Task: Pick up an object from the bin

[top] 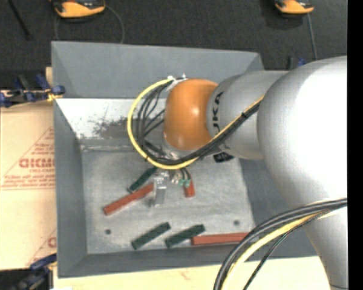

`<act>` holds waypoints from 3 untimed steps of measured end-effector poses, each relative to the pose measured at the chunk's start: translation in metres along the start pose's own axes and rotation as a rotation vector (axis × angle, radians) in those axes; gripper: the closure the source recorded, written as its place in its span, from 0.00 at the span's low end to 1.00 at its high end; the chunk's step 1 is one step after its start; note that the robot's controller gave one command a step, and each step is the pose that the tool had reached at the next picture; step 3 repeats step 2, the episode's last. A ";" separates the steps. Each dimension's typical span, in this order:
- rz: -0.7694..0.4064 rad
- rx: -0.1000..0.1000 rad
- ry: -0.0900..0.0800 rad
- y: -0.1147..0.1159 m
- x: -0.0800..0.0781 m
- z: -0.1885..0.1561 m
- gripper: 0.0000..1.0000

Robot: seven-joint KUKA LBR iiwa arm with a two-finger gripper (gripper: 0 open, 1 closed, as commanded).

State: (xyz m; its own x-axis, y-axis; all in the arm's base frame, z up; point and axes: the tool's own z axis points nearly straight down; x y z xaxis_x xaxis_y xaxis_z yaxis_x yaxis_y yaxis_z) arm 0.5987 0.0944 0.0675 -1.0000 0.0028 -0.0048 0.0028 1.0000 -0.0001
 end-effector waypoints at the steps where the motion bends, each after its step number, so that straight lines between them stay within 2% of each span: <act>1: 0.002 -0.001 -0.009 0.000 -0.003 -0.008 1.00; 2: -0.041 -0.001 -0.007 0.001 0.011 -0.183 1.00; 3: -0.041 -0.001 -0.007 0.001 0.011 -0.183 1.00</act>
Offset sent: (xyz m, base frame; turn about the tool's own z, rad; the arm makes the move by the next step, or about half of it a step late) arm 0.0000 0.0000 0.0000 0.0000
